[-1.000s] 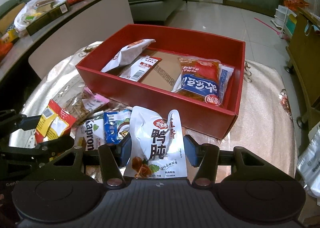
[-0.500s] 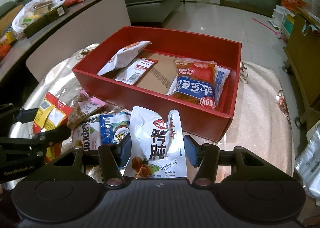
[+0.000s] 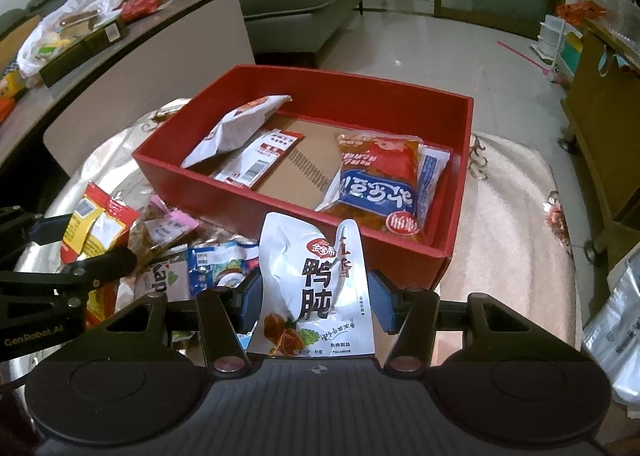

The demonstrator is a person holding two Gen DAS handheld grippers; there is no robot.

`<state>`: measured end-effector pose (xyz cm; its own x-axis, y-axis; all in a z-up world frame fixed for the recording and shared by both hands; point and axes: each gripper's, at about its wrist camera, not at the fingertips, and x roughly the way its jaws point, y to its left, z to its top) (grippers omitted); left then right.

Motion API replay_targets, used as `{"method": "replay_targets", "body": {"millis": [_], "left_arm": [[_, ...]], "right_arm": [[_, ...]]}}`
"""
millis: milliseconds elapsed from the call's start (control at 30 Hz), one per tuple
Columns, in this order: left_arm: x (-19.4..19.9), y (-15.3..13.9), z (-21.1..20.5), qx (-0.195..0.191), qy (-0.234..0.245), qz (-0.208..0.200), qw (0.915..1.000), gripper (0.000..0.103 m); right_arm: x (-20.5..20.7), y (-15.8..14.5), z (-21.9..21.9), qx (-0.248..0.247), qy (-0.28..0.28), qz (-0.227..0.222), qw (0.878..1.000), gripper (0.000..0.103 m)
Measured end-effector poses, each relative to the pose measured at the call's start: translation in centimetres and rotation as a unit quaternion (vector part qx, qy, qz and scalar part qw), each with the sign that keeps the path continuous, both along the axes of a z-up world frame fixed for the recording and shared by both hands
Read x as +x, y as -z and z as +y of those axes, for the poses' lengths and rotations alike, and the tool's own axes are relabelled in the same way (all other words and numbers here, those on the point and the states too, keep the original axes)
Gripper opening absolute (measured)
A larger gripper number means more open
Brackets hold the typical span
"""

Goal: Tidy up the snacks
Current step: 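Lift both bags and carry them over the red box, then lower both bags into the red box and open both tools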

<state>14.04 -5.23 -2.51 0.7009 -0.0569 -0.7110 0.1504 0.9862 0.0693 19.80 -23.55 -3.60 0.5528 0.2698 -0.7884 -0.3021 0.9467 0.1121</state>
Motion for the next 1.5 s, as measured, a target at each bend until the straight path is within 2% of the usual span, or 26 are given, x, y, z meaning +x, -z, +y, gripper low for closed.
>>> {"method": "replay_targets", "body": {"millis": [600,1067,1500], "left_arm": [[3.0,-0.5,-0.9,-0.001,0.001,-0.021,0.9998,0.05],[3.1,-1.0,-1.4,-0.004,0.005,-0.027,0.9996,0.05],[5.0,-1.7,-1.8,-0.005,0.001,-0.042,0.9991,0.05]], "right_arm": [[1.3,-0.5,-0.4,0.011,0.007,-0.01,1.0,0.062],[0.8,-2.0,0.0,0.028,0.001,-0.03,0.999,0.062],[2.4,-2.8,-0.2,0.033,0.011,-0.049,0.998,0.062]]}}
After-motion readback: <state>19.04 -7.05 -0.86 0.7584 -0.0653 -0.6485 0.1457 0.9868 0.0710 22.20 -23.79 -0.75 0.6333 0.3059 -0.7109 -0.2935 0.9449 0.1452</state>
